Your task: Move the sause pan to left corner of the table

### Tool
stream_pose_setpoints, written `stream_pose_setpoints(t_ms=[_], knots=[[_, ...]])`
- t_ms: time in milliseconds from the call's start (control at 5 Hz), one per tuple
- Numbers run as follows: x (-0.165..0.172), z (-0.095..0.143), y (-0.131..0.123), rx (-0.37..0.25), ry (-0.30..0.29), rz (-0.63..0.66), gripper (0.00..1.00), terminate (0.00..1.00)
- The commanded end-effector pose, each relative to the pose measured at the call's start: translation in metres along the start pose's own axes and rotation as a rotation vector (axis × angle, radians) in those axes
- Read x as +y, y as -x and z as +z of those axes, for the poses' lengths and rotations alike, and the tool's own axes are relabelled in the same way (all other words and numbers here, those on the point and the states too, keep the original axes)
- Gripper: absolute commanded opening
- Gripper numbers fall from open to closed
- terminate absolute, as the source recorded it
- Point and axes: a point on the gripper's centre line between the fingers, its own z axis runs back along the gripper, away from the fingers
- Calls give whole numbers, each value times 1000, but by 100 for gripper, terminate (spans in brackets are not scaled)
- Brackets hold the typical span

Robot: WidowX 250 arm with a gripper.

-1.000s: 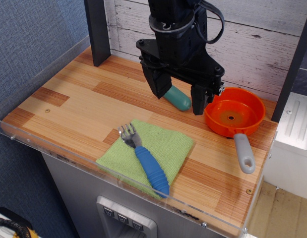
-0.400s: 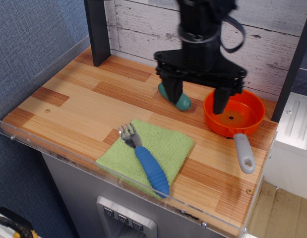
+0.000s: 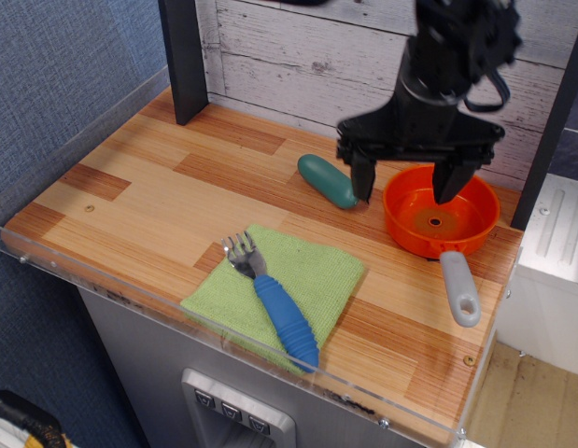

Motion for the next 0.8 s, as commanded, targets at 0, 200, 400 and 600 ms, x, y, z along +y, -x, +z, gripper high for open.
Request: stream_pose_setpoints(t_ms=[0,200,400,600], knots=[[4,-15,-17,-18,7,157,100,0],[7,-25,-18,1,2,190,100,0],[7,-36,-19,12,0,221,100,0],[5,-50,-19,50,63,261,100,0]])
